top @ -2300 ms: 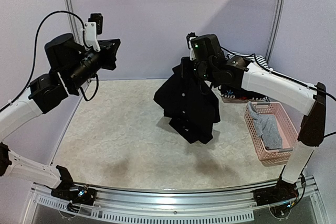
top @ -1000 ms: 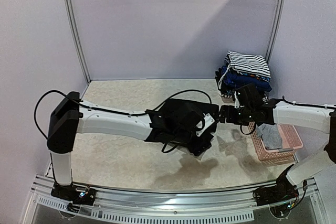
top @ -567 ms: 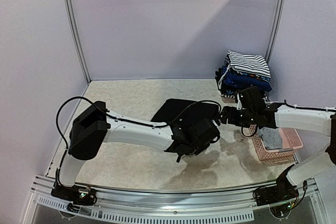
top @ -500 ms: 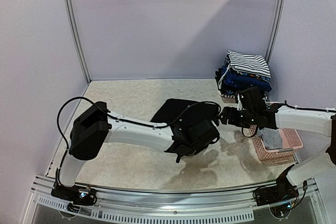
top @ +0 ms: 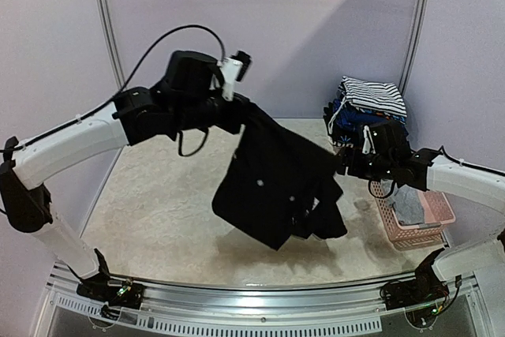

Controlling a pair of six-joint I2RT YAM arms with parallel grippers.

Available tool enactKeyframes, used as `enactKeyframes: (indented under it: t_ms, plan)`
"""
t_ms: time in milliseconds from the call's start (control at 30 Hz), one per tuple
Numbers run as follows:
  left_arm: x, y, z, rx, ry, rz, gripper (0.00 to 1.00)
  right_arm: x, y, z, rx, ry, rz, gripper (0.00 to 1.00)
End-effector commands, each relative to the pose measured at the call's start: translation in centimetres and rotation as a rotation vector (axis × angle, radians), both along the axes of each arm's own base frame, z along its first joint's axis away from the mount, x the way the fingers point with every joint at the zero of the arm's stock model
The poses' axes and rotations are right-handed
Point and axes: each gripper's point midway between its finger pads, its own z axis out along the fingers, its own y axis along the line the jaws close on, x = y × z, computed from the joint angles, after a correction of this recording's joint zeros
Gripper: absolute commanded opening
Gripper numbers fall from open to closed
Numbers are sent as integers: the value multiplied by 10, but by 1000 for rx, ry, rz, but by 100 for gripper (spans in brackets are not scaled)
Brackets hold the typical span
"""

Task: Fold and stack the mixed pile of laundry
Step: Pick up the crumpled shirt from the center of the board, then adjust the crumpled shirt at the center of the board.

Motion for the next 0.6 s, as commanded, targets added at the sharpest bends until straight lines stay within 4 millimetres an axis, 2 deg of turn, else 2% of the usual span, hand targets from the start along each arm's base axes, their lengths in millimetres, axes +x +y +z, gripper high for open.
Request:
enactKeyframes:
  t_ms: [0, 133, 167, 200, 233, 300, 400, 467, 567]
  plan:
    - [45, 59, -97, 28, 276, 99, 0, 7, -2, 14, -31, -22, 3, 88]
    - [62, 97, -165, -5, 418, 146, 8, 7, 5, 9, -26, -11, 41, 88]
    - [62, 102, -181, -19, 455, 139, 16, 5, 9, 8, -19, -7, 65, 88]
    - [65, 109, -193, -24, 469, 155, 30, 4, 13, 7, -9, -2, 88, 88]
    - [66, 116, -204, -15, 482, 171, 39, 4, 16, 5, -9, -1, 108, 88]
    - [64, 125, -213, 12, 475, 199, 51, -1, 29, 5, 26, 7, 176, 88]
    - [59, 132, -203, 28, 436, 213, 66, -10, 53, 3, 54, 10, 289, 87]
    - [55, 138, -193, 64, 399, 234, 71, -21, 74, 3, 47, -4, 378, 87]
    - [37, 141, -181, 139, 351, 235, 73, -42, 109, 3, 15, -25, 517, 87]
